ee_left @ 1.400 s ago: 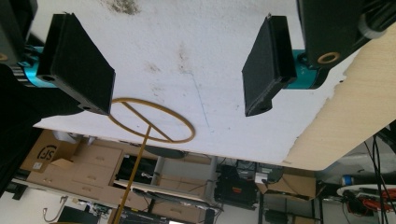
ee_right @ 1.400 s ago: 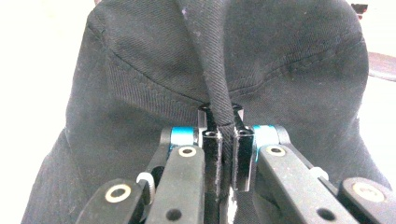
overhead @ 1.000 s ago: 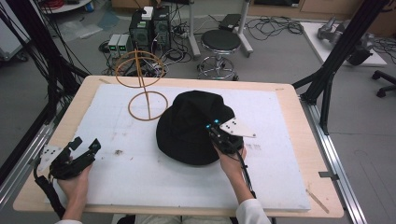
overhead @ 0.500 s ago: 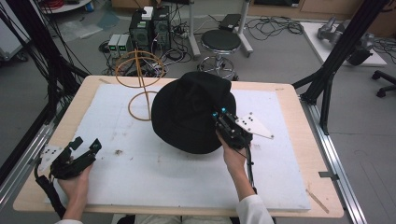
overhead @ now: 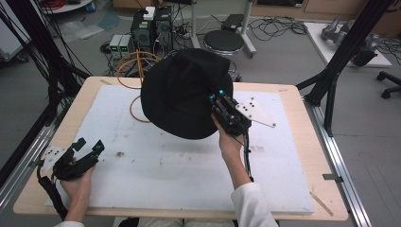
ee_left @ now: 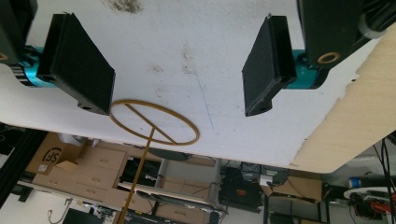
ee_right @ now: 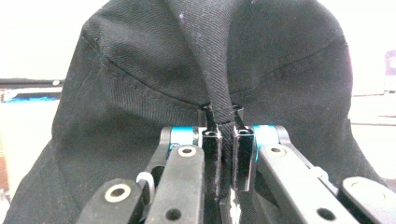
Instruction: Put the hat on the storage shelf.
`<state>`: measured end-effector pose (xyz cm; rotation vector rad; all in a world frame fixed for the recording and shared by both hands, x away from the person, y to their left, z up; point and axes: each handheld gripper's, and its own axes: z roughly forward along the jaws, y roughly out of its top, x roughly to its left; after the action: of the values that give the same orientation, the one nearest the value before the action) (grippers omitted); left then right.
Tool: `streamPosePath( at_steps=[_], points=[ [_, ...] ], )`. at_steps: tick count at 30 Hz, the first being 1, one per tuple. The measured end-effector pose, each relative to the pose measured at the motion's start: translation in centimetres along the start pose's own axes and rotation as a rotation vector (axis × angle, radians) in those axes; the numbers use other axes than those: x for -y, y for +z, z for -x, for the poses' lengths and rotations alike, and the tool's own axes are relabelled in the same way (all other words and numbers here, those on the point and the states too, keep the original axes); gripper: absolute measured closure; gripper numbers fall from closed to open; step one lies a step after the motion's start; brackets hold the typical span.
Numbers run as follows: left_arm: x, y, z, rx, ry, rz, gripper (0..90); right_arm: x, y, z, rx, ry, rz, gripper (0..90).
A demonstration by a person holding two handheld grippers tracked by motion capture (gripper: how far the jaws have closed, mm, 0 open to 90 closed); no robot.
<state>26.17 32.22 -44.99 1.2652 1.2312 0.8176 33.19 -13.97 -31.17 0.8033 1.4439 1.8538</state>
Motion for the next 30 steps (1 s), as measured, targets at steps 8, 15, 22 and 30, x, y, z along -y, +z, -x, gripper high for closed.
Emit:
streamPosePath(
  at_steps=[8, 15, 22, 30],
  points=[
    [-0.3, -0.1, 0.4, 0.004, 0.026, 0.015, 25.6, -1.1, 2.7, -1.1, -0.011, 0.006, 0.003, 86.4],
    [-0.3, -0.3, 0.2, -0.002, 0.025, 0.023, 25.6, -1.8, 5.5, -1.8, -0.018, 0.018, 0.002, 86.3],
    [-0.6, -0.1, -0.1, -0.011, 0.035, 0.033, 25.6, -2.7, 7.9, -2.8, -0.014, -0.011, -0.007, 86.3],
    [-0.8, 0.2, 0.5, 0.002, 0.071, 0.027, 25.5, -3.0, 11.4, -3.7, -0.042, -0.038, -0.03, 86.4]
  ],
)
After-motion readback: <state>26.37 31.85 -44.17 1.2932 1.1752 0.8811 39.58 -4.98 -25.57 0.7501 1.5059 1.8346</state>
